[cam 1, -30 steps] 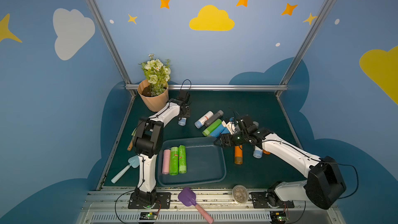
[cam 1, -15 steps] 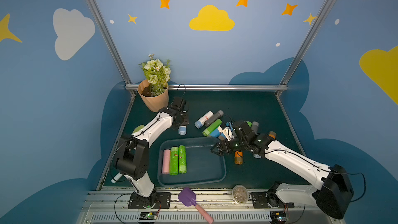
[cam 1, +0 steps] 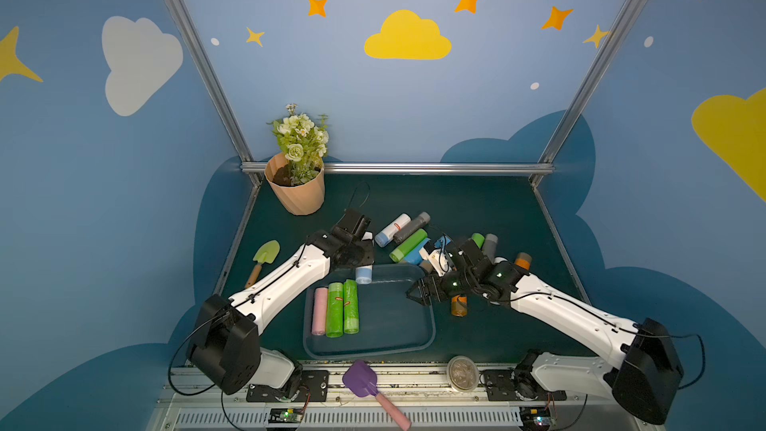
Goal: Put the roll of trash bags into the storage box
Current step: Pick up the roll of trash bags from the center of the board, then place the roll of trash bags in the storage box.
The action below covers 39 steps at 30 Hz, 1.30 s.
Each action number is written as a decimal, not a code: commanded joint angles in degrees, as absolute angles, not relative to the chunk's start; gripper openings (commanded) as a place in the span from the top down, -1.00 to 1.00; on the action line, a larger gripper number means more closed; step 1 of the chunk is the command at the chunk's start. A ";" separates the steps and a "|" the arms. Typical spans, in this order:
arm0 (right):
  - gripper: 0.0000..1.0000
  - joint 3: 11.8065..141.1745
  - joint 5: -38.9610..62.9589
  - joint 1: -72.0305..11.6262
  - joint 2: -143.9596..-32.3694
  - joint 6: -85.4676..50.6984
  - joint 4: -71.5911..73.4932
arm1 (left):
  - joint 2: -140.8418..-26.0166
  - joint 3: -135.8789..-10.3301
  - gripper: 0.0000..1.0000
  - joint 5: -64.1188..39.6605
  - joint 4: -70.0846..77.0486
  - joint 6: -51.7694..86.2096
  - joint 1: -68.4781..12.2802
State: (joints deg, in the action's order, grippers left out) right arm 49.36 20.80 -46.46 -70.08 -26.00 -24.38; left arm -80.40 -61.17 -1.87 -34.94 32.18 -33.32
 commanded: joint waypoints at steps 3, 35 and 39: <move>-0.94 46.93 19.80 -46.94 -66.76 -26.85 -23.46 | -77.20 -56.94 0.19 1.86 -33.03 40.41 -39.41; -0.93 45.00 20.17 -48.87 -63.50 -25.75 -24.96 | -79.31 -48.25 0.20 11.25 -33.54 53.07 -49.87; -0.93 44.79 19.78 -49.13 -63.62 -26.09 -24.49 | -79.92 -47.01 0.20 11.25 -33.41 53.33 -50.01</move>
State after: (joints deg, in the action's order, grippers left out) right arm 44.51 19.59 -48.73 -63.68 -26.57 -24.27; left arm -79.42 -47.68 10.00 -33.36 52.42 -49.82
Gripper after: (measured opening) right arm 0.968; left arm 0.404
